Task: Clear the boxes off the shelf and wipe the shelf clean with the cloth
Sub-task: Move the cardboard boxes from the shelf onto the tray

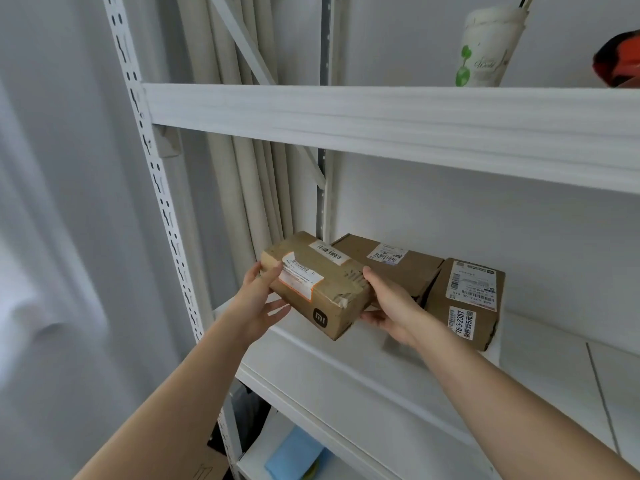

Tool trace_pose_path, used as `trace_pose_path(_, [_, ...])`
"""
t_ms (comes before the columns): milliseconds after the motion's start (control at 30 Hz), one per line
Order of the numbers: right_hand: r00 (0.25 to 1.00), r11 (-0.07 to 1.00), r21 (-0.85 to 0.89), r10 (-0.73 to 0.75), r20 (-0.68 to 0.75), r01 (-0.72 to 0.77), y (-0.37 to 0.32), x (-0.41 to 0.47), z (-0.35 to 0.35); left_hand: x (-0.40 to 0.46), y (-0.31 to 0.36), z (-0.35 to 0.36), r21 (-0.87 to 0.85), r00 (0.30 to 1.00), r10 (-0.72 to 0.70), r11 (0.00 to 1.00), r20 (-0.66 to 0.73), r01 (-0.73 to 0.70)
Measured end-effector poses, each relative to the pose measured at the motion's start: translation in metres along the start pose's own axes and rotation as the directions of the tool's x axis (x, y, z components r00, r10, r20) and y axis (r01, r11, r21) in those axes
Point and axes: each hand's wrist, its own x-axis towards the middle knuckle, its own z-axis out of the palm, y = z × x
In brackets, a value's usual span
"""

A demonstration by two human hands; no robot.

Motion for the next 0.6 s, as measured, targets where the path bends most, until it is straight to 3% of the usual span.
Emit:
trace_pose_path(167, [0.995,0.999,0.041,-0.021,-0.102,0.025,0.009,0.014,0.007,0.011,-0.006,-0.001,0.055,0.996,-0.026,0.998,-0.080,0.030])
trace_pose_path(400, [0.996,0.999,0.033,-0.007,-0.086,0.010,0.020,0.019,0.017,0.033,-0.012,-0.006,0.242,0.973,-0.004,0.968,-0.229,0.060])
trace_pose_path(600, [0.994,1.000,-0.026,0.005,-0.114,-0.008,0.028,0.023,0.017,0.046,-0.015,-0.009,0.348,0.973,-0.022,0.932,-0.228,0.103])
